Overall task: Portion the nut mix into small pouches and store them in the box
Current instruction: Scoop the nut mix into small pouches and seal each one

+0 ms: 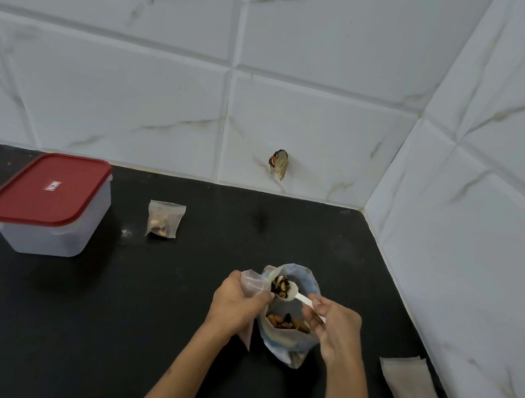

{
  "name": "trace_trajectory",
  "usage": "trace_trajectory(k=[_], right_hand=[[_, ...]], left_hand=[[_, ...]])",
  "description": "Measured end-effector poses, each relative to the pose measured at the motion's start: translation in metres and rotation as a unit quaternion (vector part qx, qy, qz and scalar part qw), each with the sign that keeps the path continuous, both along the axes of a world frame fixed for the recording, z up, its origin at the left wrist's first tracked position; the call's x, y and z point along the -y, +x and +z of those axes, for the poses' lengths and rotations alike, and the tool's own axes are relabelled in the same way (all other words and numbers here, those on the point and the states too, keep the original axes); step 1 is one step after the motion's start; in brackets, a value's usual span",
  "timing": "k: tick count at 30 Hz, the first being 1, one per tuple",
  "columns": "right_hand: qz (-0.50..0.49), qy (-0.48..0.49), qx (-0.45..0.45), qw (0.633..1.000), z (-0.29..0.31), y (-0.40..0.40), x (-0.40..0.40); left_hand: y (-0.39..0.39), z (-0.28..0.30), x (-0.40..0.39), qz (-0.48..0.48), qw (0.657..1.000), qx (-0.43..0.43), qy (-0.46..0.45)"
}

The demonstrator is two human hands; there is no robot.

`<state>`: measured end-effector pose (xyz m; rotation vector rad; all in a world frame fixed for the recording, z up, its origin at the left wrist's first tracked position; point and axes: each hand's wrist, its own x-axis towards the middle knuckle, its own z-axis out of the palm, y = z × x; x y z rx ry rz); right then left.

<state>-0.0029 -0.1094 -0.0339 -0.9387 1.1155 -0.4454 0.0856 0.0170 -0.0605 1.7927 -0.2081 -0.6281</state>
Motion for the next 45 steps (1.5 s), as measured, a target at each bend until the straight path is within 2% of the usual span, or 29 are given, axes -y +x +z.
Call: trace_trajectory(k=[5, 9, 12, 14, 18, 21, 24, 28, 32, 41, 45], right_hand=[[-0.031, -0.023, 0.046, 0.998, 0.025, -0.007, 0.000], [-0.003, -0.091, 0.088, 0.992, 0.050, -0.014, -0.009], [0.060, -0.171, 0.095, 0.979, 0.064, -0.016, -0.018], [0.108, -0.257, 0.059, 0.959, 0.067, -0.017, -0.024], [0.185, -0.406, -0.010, 0.895, 0.073, -0.021, -0.030], [0.228, -0.468, -0.033, 0.853, 0.077, -0.022, -0.034], [0.241, -0.491, -0.038, 0.836, 0.080, -0.023, -0.036], [0.235, -0.488, -0.033, 0.840, 0.083, -0.024, -0.035], [0.212, -0.461, -0.024, 0.861, 0.084, -0.025, -0.035], [0.080, -0.315, 0.034, 0.945, 0.072, -0.019, -0.027], [0.041, -0.295, -0.023, 0.954, 0.053, -0.014, -0.019]], left_hand=[[-0.004, 0.015, -0.003, 0.000, 0.988, 0.153, 0.025], [-0.009, 0.025, 0.001, -0.010, 0.984, 0.177, 0.016], [-0.012, 0.031, 0.004, -0.013, 0.984, 0.179, 0.000], [-0.012, 0.033, 0.004, -0.018, 0.983, 0.181, -0.007], [-0.012, 0.036, 0.004, -0.014, 0.980, 0.196, -0.017], [-0.012, 0.036, 0.003, -0.013, 0.981, 0.190, -0.029], [-0.013, 0.035, 0.002, -0.018, 0.980, 0.193, -0.042], [-0.013, 0.034, 0.001, -0.022, 0.980, 0.191, -0.059], [-0.013, 0.034, 0.002, -0.020, 0.978, 0.199, -0.065], [-0.012, 0.034, -0.001, -0.022, 0.974, 0.214, -0.073], [-0.010, 0.034, -0.006, -0.018, 0.976, 0.200, -0.080]])
